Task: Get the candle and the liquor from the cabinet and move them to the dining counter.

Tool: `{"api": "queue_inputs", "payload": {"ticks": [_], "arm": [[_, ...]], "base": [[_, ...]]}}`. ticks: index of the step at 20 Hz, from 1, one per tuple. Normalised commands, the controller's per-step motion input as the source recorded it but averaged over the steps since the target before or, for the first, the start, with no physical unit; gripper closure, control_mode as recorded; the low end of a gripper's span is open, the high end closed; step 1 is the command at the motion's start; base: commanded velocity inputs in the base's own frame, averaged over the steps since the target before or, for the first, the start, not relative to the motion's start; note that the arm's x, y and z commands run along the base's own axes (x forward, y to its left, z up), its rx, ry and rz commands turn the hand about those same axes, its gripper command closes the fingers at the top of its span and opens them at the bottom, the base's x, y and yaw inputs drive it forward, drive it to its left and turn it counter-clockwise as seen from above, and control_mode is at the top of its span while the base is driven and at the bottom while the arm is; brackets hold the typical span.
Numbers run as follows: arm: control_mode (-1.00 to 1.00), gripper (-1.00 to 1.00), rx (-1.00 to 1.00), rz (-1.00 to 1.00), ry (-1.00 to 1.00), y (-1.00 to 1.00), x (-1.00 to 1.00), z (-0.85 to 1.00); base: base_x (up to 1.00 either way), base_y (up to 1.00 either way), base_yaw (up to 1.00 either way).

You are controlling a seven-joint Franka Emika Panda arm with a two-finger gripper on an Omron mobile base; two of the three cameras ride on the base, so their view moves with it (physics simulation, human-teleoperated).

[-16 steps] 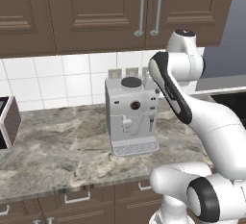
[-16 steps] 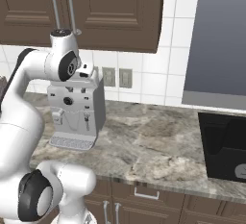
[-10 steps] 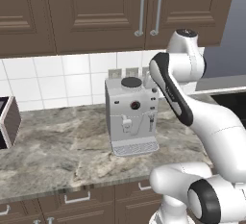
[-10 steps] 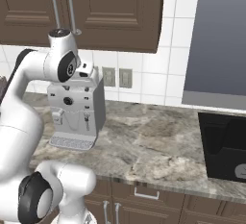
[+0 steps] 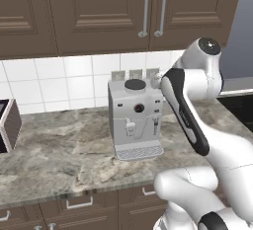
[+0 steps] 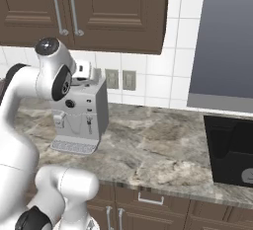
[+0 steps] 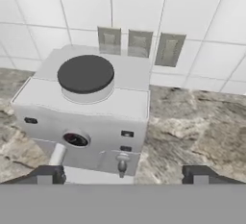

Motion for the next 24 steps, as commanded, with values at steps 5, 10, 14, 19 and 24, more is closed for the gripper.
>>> {"api": "queue_inputs", "payload": {"ticks": [5,10,14,19,24], "arm": [[-1.0,-1.0,0.0,0.04,-0.32,0.0,-0.01,0.39],[-1.0,-1.0,0.0,0.03,-0.28,0.0,0.0,0.27],[-1.0,-1.0,0.0,0.01,-0.23,0.0,0.0,0.29],[-1.0,-1.0,0.0,0.0,-0.19,0.01,0.01,0.35],[-1.0,-1.0,0.0,0.0,-0.18,0.0,0.0,0.41]], "base": [[0.0,0.0,0.0],[0.0,0.0,0.0],[0.0,0.0,0.0],[0.0,0.0,0.0],[0.0,0.0,0.0]]}}
